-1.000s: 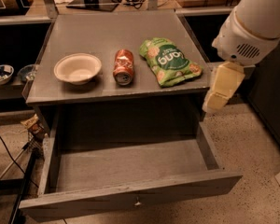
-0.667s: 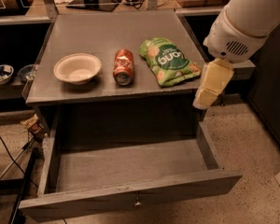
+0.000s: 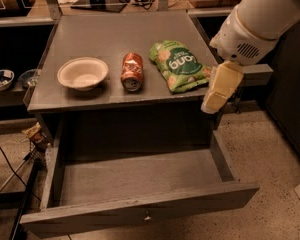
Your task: Place coke can into top drawer
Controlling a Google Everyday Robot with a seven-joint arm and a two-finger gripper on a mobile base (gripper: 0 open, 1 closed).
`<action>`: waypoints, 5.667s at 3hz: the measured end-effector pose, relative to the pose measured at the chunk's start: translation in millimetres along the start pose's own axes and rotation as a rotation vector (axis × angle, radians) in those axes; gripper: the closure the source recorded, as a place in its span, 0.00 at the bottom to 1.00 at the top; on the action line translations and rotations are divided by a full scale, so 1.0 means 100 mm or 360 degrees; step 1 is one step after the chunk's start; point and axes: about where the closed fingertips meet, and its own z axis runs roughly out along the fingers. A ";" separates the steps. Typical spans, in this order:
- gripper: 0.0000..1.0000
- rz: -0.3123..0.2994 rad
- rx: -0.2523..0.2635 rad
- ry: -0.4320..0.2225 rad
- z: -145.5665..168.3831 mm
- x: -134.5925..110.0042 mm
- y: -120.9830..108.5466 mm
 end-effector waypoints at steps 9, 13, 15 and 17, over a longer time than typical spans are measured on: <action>0.00 -0.0377 -0.0030 -0.0207 0.51 -0.83 -0.83; 0.00 -0.0629 -0.0216 -0.0326 1.34 -1.59 -1.07; 0.00 -0.0592 -0.0284 -0.0323 1.56 -1.77 -1.20; 0.00 -0.0565 -0.0335 -0.0365 1.66 -1.84 -1.06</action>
Offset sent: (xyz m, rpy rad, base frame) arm 0.0369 0.0399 -0.0054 0.0529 -0.0277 0.1403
